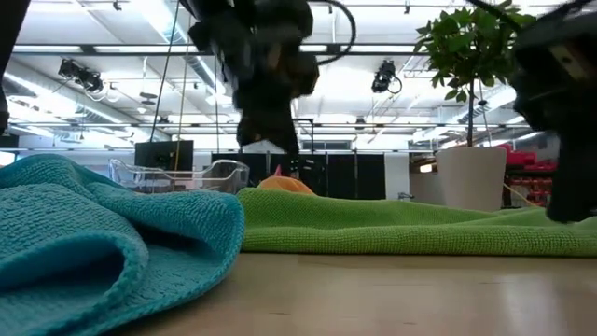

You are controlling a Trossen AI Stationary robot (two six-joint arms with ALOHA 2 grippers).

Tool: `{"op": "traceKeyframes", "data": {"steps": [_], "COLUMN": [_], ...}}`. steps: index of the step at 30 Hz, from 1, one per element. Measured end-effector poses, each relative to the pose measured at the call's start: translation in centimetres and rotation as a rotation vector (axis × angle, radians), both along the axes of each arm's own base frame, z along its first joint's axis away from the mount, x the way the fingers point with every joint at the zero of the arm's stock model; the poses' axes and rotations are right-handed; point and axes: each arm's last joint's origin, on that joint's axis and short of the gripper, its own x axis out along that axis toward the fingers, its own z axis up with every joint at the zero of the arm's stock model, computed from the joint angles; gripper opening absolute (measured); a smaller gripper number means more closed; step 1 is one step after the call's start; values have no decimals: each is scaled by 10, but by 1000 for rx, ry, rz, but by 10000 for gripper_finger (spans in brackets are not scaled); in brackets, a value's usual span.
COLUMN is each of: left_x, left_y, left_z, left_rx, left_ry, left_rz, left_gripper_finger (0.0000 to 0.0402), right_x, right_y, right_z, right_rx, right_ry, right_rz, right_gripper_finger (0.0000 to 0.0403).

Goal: Fold microfiber towels
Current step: Fold the green towel

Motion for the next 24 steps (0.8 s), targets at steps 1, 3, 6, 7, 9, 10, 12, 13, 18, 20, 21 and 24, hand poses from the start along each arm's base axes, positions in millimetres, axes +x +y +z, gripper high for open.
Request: {"op": "traceKeyframes", "data": {"steps": [1, 3, 6, 7, 9, 10, 12, 13, 18, 20, 21, 24], "left_x": [-1, -3, -2, -1, 2, 1, 5, 6, 19, 26, 30, 38], "left_y": [2, 8, 14, 16, 21, 25, 34, 36, 35, 34, 36, 44], "left_z": [-2, -2, -2, -7, -22, -30, -41, -43, -14, 2, 9, 30], "left_rx": [59, 175, 251, 256, 234, 208, 184, 189, 222, 238, 257, 381], "left_ry": [19, 39, 35, 50, 93, 134, 156, 149, 16, -36, -59, -94], "left_rz": [32, 81, 75, 62, 48, 33, 32, 36, 0, -15, -7, 24], "left_gripper_finger": [6, 6, 22, 28, 34, 32, 18, 10, 20, 31, 36, 58], "right_x": [-1, 1, -1, -1, -4, -3, -5, -5, -5, -8, -8, -10], "right_y": [0, 2, 3, 3, 4, 5, 5, 6, 8, 8, 7, 5], "right_z": [-3, -7, -7, -7, -5, -4, -2, 0, 5, 8, 8, 9], "right_rx": [0, 31, 37, 37, 33, 43, 34, 36, 37, 21, 20, -1], "right_ry": [22, 53, 65, 68, 72, 61, 57, 45, 23, 28, 21, 34], "right_rz": [9, 25, 47, 50, 56, 54, 61, 62, 67, 71, 66, 64], "right_gripper_finger": [10, 9, 7, 7, 7, 7, 6, 6, 6, 6, 5, 5]}}
